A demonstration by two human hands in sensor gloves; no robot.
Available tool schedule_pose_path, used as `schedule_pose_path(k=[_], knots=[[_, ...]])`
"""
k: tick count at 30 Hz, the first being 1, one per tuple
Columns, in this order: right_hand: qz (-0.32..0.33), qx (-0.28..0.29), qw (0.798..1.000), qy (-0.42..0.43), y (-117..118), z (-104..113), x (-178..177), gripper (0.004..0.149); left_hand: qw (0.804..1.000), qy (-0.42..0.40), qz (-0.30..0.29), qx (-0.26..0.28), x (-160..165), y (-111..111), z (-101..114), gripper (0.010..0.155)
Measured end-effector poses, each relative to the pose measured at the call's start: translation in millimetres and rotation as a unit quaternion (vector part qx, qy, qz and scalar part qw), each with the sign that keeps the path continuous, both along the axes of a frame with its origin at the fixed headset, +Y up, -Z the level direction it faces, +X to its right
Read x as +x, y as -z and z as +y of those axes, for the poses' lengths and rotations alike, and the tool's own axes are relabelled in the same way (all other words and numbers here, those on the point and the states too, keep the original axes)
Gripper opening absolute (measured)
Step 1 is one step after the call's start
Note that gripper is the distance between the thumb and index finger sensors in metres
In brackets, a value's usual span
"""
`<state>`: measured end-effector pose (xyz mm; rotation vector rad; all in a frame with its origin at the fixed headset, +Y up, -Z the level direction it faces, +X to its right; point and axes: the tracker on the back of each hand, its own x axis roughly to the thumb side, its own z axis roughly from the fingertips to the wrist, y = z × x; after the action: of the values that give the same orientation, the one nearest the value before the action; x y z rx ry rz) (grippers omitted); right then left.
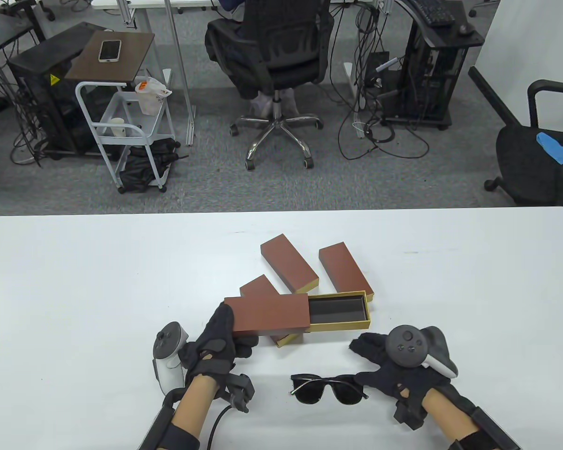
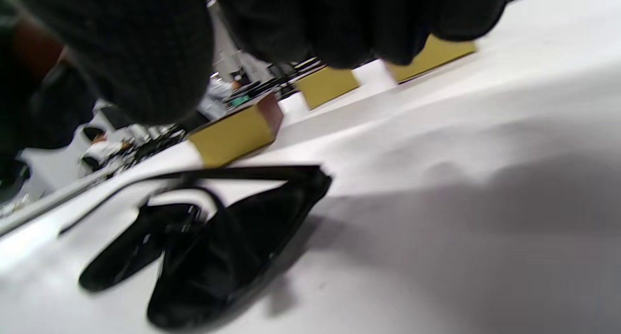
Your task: Slide to open storage boxes and store sunglasses
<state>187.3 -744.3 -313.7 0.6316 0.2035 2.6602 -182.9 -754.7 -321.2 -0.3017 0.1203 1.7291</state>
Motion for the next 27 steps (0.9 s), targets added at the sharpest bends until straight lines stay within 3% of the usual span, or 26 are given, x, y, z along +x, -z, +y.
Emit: schedule_pose_path(k=[6, 12, 27], knots=[[0.044, 0.112, 0.989, -0.082, -20, 1, -46, 0.047, 1.000, 0.002, 0.016, -0.006, -6, 0, -3, 0.078], [0.056, 0.172, 0.972, -0.148, -30, -3, -63, 0.045, 1.000, 0.001, 0.014, -0.010, -6, 0, -2, 0.077], [0.065, 0.163, 0.969, -0.174, -31, -9, -73, 0.040, 1.000, 0.001, 0.007, -0.011, -6, 1, -2, 0.077]])
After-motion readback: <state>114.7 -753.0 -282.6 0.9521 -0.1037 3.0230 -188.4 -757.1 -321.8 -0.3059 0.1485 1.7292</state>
